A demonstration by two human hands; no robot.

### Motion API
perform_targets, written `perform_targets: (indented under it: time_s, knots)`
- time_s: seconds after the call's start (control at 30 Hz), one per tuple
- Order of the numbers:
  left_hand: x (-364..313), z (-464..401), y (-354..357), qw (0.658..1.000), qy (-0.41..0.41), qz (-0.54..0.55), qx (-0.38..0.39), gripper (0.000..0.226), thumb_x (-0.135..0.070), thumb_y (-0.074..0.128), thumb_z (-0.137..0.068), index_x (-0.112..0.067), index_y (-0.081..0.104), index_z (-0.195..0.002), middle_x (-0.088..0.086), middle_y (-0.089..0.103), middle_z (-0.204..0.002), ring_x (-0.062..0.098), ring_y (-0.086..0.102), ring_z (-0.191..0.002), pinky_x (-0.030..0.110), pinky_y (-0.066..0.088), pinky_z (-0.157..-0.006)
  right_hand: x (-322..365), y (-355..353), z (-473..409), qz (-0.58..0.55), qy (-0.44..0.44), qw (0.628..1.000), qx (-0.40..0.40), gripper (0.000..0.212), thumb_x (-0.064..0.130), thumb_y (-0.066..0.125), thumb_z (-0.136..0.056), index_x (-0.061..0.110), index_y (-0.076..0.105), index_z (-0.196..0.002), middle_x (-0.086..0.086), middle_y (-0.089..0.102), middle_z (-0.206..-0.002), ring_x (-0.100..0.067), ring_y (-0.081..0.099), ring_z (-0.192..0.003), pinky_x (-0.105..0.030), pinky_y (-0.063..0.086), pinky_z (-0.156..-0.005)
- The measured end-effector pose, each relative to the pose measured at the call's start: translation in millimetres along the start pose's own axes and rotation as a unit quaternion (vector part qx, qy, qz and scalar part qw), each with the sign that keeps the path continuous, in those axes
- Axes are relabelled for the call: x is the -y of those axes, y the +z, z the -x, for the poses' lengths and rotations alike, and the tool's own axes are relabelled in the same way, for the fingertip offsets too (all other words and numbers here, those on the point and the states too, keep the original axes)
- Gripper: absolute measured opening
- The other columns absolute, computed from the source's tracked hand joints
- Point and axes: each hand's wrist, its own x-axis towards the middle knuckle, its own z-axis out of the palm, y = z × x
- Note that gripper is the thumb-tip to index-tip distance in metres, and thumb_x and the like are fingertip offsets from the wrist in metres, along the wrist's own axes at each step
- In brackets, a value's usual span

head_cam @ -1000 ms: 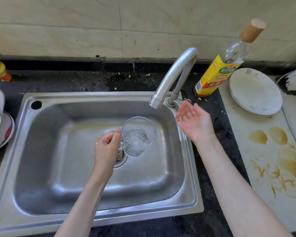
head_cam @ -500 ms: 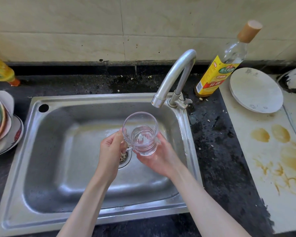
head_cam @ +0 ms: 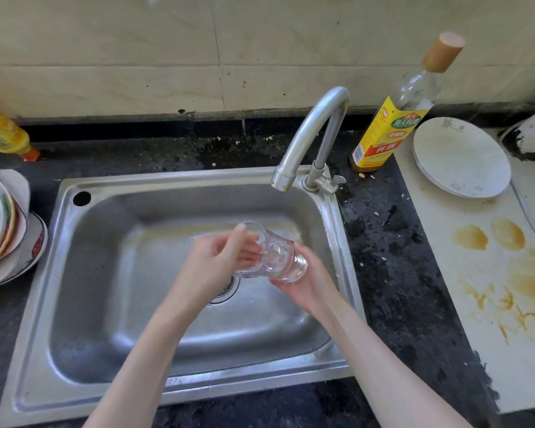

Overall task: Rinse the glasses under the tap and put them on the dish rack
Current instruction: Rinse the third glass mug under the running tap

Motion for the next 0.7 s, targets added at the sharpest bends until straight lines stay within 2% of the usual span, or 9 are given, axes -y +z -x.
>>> perform_targets:
  time_s: [0.07, 0.17, 0.27, 0.37, 0.43, 0.5, 0.57, 0.63, 0.7]
  knots:
    - [2.5, -6.8, 4.5, 0.991, -0.106, 0.005, 0.087, 0.043, -0.044, 0.045, -0.089, -0.007, 0.065, -0.101, 0.008, 0.071, -0.099, 0.014, 0.069, -0.09, 0.024, 0.055, -0.082, -1.2, 2.9, 0.8, 0.042, -0.019, 0.999, 0.006, 0.03, 0.033, 0.052, -0.086, 0.008, 0.062, -0.1, -0.011, 0.068, -0.092, -0.021, 0.06, -0.08, -0.03, 0.046, -0.07]
    - [4.3, -16.0, 9.1, 0.966, -0.167, 0.087, 0.176, 0.05, -0.043, 0.053, -0.077, -0.005, 0.061, -0.109, 0.009, 0.069, -0.106, 0.016, 0.067, -0.097, 0.024, 0.054, -0.086, -3.2, 10.9, 0.9, 0.098, -0.059, 0.993, -0.004, 0.054, 0.038, 0.057, -0.086, -0.003, 0.052, -0.12, -0.026, 0.058, -0.12, -0.037, 0.057, -0.103, -0.042, 0.045, -0.084]
    - [5.2, -21.5, 7.5, 0.932, -0.225, 0.201, 0.203, 0.046, -0.035, 0.06, -0.077, -0.001, 0.061, -0.109, 0.013, 0.066, -0.113, 0.019, 0.066, -0.099, 0.028, 0.052, -0.09, -0.6, 9.1, 1.4, 0.103, -0.087, 0.991, -0.01, 0.03, 0.029, 0.054, -0.091, 0.006, 0.058, -0.109, -0.019, 0.062, -0.108, -0.029, 0.06, -0.091, -0.036, 0.048, -0.075]
    - [17.6, -23.7, -0.2, 0.845, -0.264, 0.409, 0.221, 0.066, -0.021, 0.079, -0.068, 0.015, 0.055, -0.118, 0.03, 0.052, -0.127, 0.038, 0.053, -0.119, 0.047, 0.041, -0.101, 4.1, 10.1, 6.3, 0.133, -0.117, 0.984, 0.002, 0.013, 0.019, 0.052, -0.094, 0.019, 0.062, -0.102, 0.004, 0.069, -0.089, -0.01, 0.063, -0.081, -0.023, 0.048, -0.068]
    - [27.0, -21.4, -0.9, 0.785, -0.257, 0.514, 0.23, 0.076, -0.006, 0.079, -0.059, 0.021, 0.046, -0.122, 0.037, 0.042, -0.132, 0.047, 0.044, -0.124, 0.054, 0.032, -0.104, 7.0, 10.1, 6.6, 0.173, -0.136, 0.976, -0.012, 0.026, 0.022, 0.056, -0.091, 0.024, 0.061, -0.116, 0.01, 0.069, -0.102, -0.008, 0.064, -0.098, -0.026, 0.047, -0.082]
    - [33.4, -18.9, 0.2, 0.743, -0.23, 0.574, 0.256, 0.074, -0.001, 0.068, -0.066, 0.018, 0.037, -0.13, 0.037, 0.036, -0.138, 0.046, 0.037, -0.129, 0.053, 0.026, -0.109, 8.1, 11.6, 8.0, 0.199, -0.143, 0.969, -0.011, 0.036, 0.028, 0.06, -0.087, 0.03, 0.059, -0.122, 0.01, 0.063, -0.12, -0.008, 0.057, -0.114, -0.028, 0.043, -0.094]
    - [38.9, -17.7, -0.5, 0.747, -0.196, 0.567, 0.288, 0.068, -0.002, 0.058, -0.07, 0.014, 0.037, -0.133, 0.033, 0.035, -0.141, 0.043, 0.034, -0.133, 0.049, 0.024, -0.112, 8.9, 12.0, 9.7, 0.192, -0.144, 0.971, -0.007, 0.037, 0.027, 0.059, -0.085, 0.033, 0.059, -0.122, 0.01, 0.06, -0.123, -0.006, 0.055, -0.116, -0.027, 0.042, -0.092]
    - [43.7, -17.5, -2.3, 0.798, -0.163, 0.498, 0.297, 0.066, -0.005, 0.055, -0.069, 0.011, 0.042, -0.132, 0.031, 0.039, -0.139, 0.04, 0.038, -0.131, 0.045, 0.03, -0.11, 11.8, 12.4, 10.6, 0.173, -0.135, 0.976, 0.005, 0.033, 0.024, 0.054, -0.091, 0.03, 0.058, -0.123, 0.01, 0.062, -0.118, -0.008, 0.058, -0.11, -0.027, 0.044, -0.087]
    - [43.7, -16.5, -4.0, 0.859, -0.149, 0.403, 0.278, 0.066, -0.011, 0.061, -0.064, 0.006, 0.051, -0.127, 0.027, 0.048, -0.134, 0.037, 0.046, -0.127, 0.04, 0.039, -0.105, 14.5, 13.7, 10.4, 0.179, -0.101, 0.979, 0.001, 0.038, 0.038, 0.054, -0.091, 0.027, 0.054, -0.127, 0.002, 0.062, -0.121, -0.014, 0.061, -0.107, -0.033, 0.049, -0.085]
